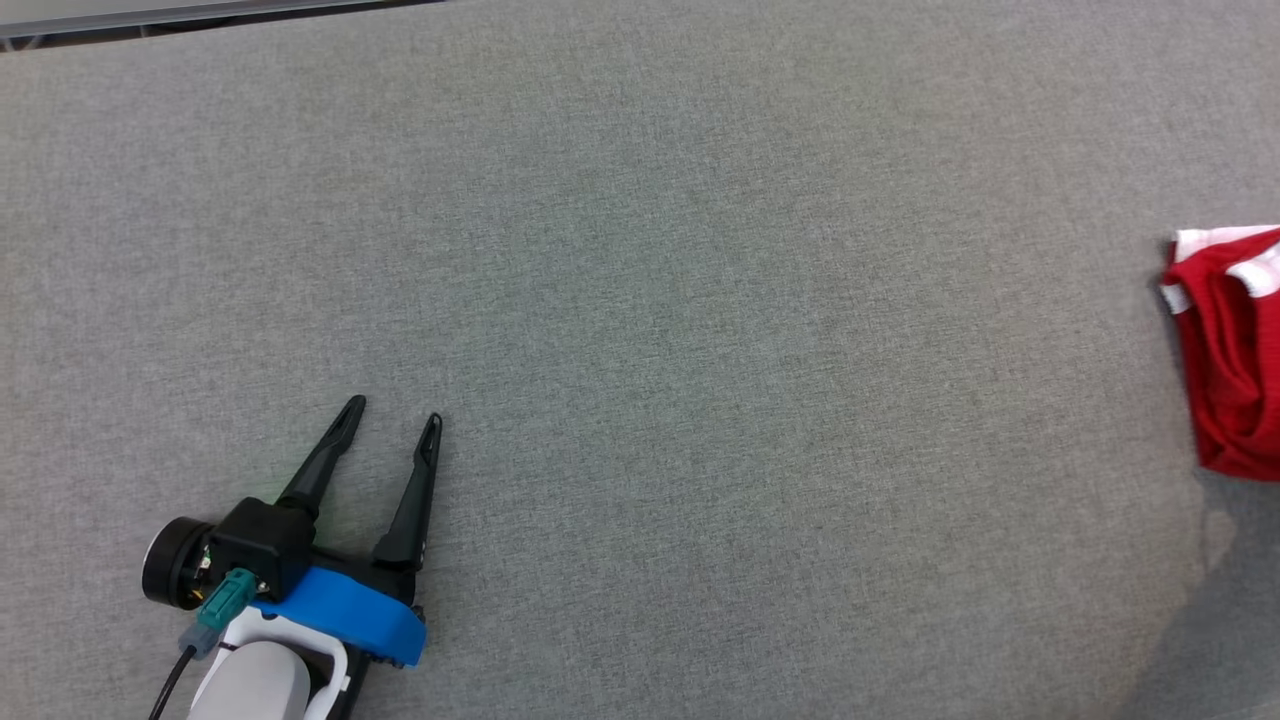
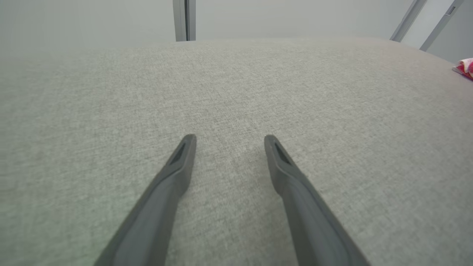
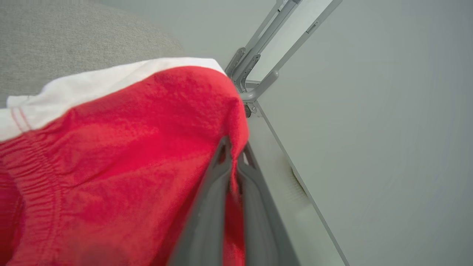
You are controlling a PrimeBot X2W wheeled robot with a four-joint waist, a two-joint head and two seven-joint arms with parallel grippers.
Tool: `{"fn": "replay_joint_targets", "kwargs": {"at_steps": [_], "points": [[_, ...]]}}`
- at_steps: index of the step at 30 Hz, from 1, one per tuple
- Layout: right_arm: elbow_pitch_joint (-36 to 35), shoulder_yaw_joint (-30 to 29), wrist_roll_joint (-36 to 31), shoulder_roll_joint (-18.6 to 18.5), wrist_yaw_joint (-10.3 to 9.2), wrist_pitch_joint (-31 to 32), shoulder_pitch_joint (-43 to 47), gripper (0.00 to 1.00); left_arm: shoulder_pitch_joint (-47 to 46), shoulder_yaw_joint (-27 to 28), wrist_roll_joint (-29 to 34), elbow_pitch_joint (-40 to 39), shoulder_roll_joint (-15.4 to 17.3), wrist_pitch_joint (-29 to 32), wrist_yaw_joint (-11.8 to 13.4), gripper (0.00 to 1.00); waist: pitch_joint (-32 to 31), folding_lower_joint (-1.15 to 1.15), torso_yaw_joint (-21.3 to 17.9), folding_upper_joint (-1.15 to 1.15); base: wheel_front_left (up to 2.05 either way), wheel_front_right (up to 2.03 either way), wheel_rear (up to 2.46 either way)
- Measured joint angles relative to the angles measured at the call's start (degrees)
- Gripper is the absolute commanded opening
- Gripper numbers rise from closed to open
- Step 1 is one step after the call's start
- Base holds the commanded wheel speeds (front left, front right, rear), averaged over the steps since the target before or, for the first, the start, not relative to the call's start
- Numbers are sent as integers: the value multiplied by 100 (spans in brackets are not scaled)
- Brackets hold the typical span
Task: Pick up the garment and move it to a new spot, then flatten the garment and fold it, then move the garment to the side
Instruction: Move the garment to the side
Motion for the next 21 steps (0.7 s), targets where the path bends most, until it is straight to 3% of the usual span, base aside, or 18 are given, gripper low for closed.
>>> {"fn": "replay_joint_targets", "kwargs": {"at_steps": [1,2,6,9,13,17,20,21], "points": [[114,-16,34,-100,-1,-113,-41,85,-1,7,-2,10,0,0,0,100,-1,0,11,0,0,0,0],[259,-14,62,-197,0,-203,-89,100,-6,12,-7,22,3,0,1,100,-2,0,20,0,0,0,0],[816,-32,64,-394,-1,-499,-367,100,-25,30,-8,91,1,0,0,100,-16,0,36,0,0,0,0],[993,-66,-134,-332,-1,-825,-599,100,-41,41,-9,136,-31,0,1,100,-50,0,55,1,0,0,0],[1093,32,-77,158,-2,-1180,-1016,100,-36,157,-8,179,-80,2,1,100,-160,0,76,1,0,0,0],[809,620,177,848,-2,-1240,-1126,100,28,380,62,236,-178,10,2,100,-340,1,101,1,0,0,0],[463,950,448,982,-1,-1246,-1083,100,29,487,122,261,-257,11,2,100,-448,1,135,1,0,0,0],[240,1315,776,995,-2,-1251,-842,100,34,619,172,291,-356,11,2,100,-577,0,193,1,0,0,0]]}}
